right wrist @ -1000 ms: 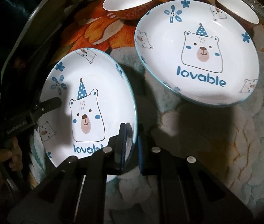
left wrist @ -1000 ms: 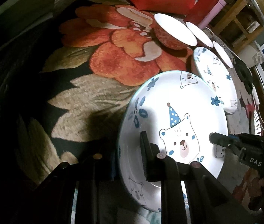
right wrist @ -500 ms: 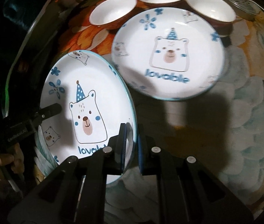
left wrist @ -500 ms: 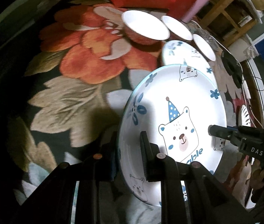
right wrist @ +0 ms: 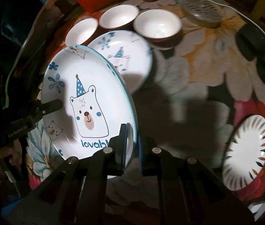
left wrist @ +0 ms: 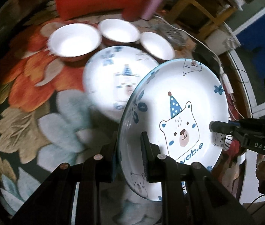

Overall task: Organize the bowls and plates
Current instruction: 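Carry the bear plate with the left tool toward the leaf-pattern plate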

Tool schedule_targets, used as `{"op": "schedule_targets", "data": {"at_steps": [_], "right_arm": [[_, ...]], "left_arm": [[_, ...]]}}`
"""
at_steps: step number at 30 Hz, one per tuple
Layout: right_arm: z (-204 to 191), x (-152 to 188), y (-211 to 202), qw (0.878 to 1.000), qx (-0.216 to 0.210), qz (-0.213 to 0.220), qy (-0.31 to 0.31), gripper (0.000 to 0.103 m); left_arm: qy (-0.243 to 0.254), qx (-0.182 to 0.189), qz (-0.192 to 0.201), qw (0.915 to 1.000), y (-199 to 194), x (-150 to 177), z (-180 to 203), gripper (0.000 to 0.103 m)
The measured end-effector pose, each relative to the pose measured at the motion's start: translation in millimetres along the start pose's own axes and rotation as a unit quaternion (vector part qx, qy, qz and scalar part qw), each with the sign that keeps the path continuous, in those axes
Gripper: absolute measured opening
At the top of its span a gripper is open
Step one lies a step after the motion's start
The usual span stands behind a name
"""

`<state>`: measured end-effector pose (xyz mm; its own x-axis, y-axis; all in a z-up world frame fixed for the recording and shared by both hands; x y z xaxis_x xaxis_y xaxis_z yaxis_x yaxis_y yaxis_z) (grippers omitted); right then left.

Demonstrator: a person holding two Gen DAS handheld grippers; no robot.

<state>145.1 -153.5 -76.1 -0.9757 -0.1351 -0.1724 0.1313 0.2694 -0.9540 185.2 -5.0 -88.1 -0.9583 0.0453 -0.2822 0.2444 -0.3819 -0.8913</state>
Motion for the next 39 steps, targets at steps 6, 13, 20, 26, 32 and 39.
{"op": "schedule_targets", "data": {"at_steps": [6, 13, 20, 26, 32, 39], "right_arm": [[47, 8, -22, 0.999, 0.006, 0.010, 0.045, 0.011], [103, 26, -34, 0.995, 0.021, 0.007, 0.092, 0.011], [162, 50, -48, 0.989, 0.031, 0.007, 0.142, 0.011], [198, 67, -59, 0.987, 0.046, 0.011, 0.153, 0.011], [232, 83, -61, 0.983, 0.042, 0.007, 0.179, 0.011], [273, 99, -59, 0.978, 0.049, 0.006, 0.202, 0.011]], "left_arm": [[0.039, 0.006, -0.014, 0.9991, 12, -7, 52, 0.021], [0.063, 0.010, -0.047, 0.9969, 43, -11, 109, 0.021], [0.098, 0.019, -0.078, 0.9919, 75, -5, 167, 0.021], [0.116, 0.026, -0.098, 0.9881, 96, 7, 208, 0.021], [0.127, 0.025, -0.110, 0.9855, 118, 16, 241, 0.021], [0.140, 0.029, -0.122, 0.9822, 142, 26, 277, 0.021]]}}
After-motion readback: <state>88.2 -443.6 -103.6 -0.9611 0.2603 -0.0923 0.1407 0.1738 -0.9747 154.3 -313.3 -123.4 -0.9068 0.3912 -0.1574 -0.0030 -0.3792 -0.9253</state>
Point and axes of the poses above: each gripper's, at about its wrist camera, not at the fingertips, and y roughly the way its jaws point, z to its right, x to its underside, the point moved 8 cm from there along y, roughly the way its jaws point, and after that the axes turned 2 degrees about -x, right-handed, at the moved point
